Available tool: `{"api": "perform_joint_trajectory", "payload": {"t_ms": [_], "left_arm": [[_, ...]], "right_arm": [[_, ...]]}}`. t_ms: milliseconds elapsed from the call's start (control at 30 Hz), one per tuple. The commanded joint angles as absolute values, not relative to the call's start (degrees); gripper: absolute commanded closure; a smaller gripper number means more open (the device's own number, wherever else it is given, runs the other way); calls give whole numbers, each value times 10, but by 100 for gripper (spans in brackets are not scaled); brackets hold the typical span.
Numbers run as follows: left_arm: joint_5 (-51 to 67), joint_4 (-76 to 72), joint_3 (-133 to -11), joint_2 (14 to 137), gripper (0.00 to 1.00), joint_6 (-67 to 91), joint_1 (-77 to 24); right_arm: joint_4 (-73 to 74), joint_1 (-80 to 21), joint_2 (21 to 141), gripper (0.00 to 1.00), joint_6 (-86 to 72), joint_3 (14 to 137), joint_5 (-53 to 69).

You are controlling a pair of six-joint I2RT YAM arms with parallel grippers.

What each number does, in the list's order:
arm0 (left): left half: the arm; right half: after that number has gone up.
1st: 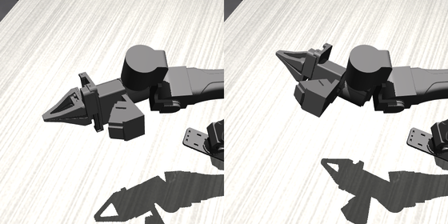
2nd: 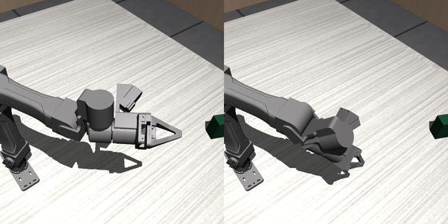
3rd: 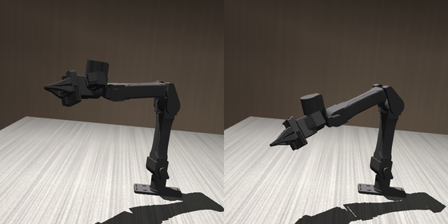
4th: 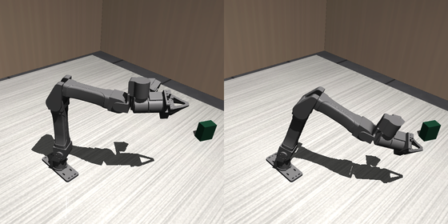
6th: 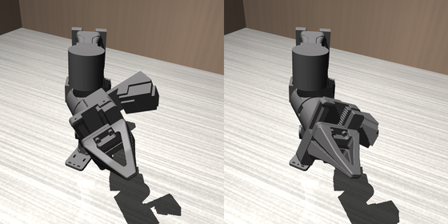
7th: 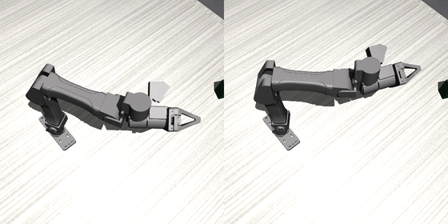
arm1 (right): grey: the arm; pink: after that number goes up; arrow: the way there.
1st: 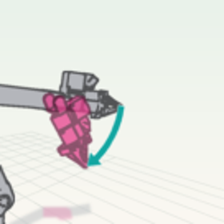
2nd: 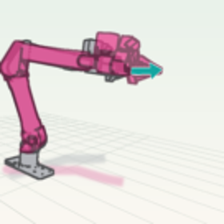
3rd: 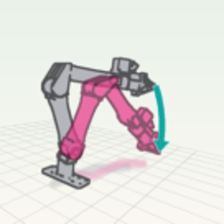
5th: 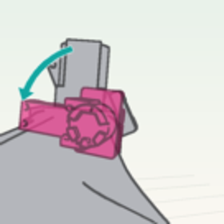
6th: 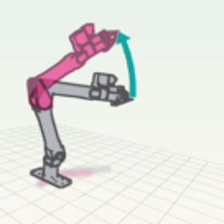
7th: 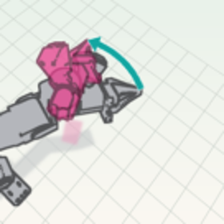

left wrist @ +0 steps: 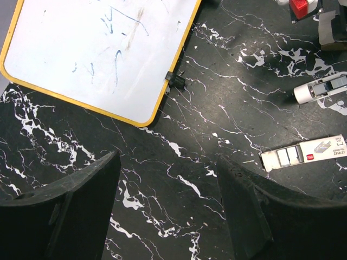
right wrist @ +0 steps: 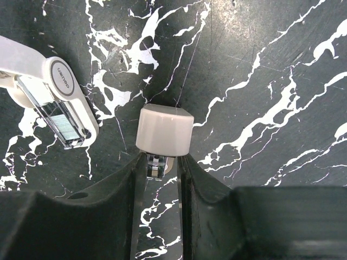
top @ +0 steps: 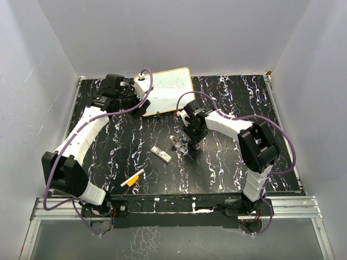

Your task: Load the staples into the stapler

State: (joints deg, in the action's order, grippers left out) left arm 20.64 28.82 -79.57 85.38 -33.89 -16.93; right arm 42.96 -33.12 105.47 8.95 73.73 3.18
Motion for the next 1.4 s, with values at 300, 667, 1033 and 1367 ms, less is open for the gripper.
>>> {"api": "perform_joint_trajectory", "payload": {"t_ms": [300, 667, 1033, 1367], "left_arm": [[208, 299, -796, 817, 30, -345, -164], [299, 269, -770, 828, 31, -329, -164], [343, 236, -746, 839, 31, -309, -164], [361, 219, -734, 847, 32, -296, -164]], "right_arm": [[408, -332, 1044, 68, 91, 761, 42], [368, -318, 948, 63, 112, 727, 89], [296, -303, 863, 48, 171, 607, 120], [211, -303, 892, 43, 182, 539, 94]]}}
